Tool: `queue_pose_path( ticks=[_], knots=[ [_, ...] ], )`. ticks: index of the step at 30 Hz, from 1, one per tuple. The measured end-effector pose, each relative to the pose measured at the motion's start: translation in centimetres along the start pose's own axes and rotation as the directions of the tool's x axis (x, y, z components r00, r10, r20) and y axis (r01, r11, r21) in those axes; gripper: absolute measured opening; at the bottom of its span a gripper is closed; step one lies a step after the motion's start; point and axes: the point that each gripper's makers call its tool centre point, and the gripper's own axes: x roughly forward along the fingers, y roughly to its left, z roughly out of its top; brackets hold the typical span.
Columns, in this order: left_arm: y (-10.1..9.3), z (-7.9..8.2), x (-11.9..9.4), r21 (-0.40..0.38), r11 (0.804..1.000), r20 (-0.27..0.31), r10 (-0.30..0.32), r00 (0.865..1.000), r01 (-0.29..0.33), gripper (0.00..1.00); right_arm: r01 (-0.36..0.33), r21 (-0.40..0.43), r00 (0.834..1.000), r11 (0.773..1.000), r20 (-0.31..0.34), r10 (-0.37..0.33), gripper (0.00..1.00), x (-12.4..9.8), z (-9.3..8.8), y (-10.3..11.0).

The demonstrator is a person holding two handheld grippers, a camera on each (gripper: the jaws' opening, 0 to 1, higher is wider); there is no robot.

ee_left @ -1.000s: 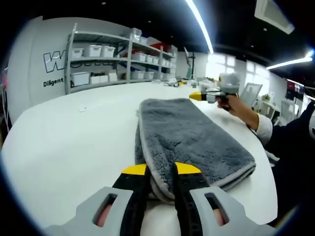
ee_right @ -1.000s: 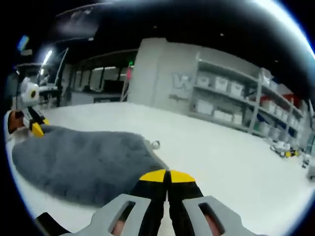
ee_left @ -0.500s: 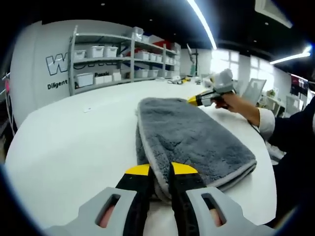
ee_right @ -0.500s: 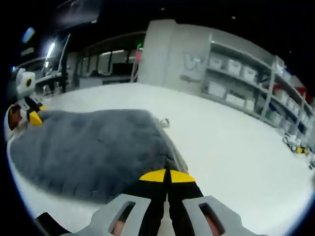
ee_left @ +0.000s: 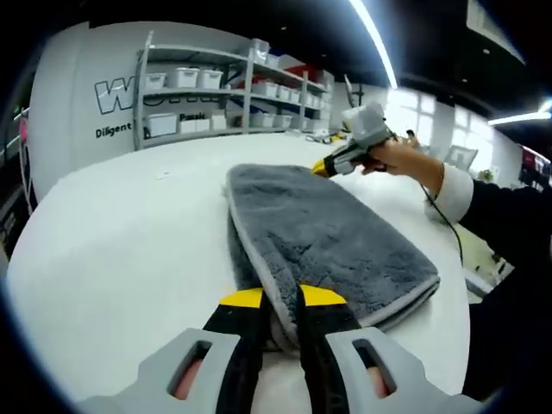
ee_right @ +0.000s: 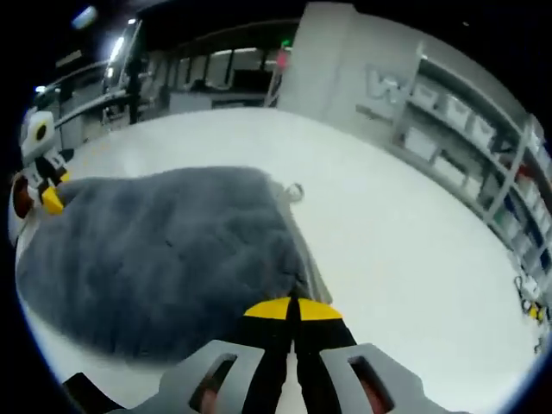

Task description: Open the folded towel by lifting each exposed corner and separating the folded layers until the towel lies flat within the target outline without major curled edges

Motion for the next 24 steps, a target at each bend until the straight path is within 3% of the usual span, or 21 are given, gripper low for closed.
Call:
queue_pose_path(
  ticks=[3, 7, 12, 17, 24],
  knots=[
    [0.5, 0.1, 0.0, -0.014, 1.000, 0.003, 0.015, 1.000, -0.015, 0.13, 0.007, -0.035, 1.000, 0.999, -0.010, -0.007, 0.00, 1.2, 1.0, 0.3],
    [0.7, 0.0, -0.1, 0.003, 0.999, 0.005, 0.046, 0.999, -0.046, 0.13, 0.020, -0.091, 1.000, 0.996, 0.023, -0.018, 0.00, 2.2, 2.0, 0.7],
    [0.9, 0.2, -0.3, 0.010, 0.998, -0.011, 0.060, 0.998, -0.060, 0.13, 0.009, -0.076, 0.999, 0.997, 0.033, -0.007, 0.00, 3.1, 2.8, 0.3],
    [0.6, 0.0, -0.3, 0.025, 0.997, -0.016, 0.068, 0.998, -0.067, 0.13, -0.007, -0.054, 0.996, 0.999, 0.091, 0.012, 0.00, 4.0, 3.6, 0.7],
    [0.3, -0.1, -0.3, 0.000, 0.999, -0.024, 0.048, 0.999, -0.048, 0.13, -0.028, -0.028, 0.991, 0.999, 0.128, 0.031, 0.00, 5.2, 4.6, 0.7]
  ],
)
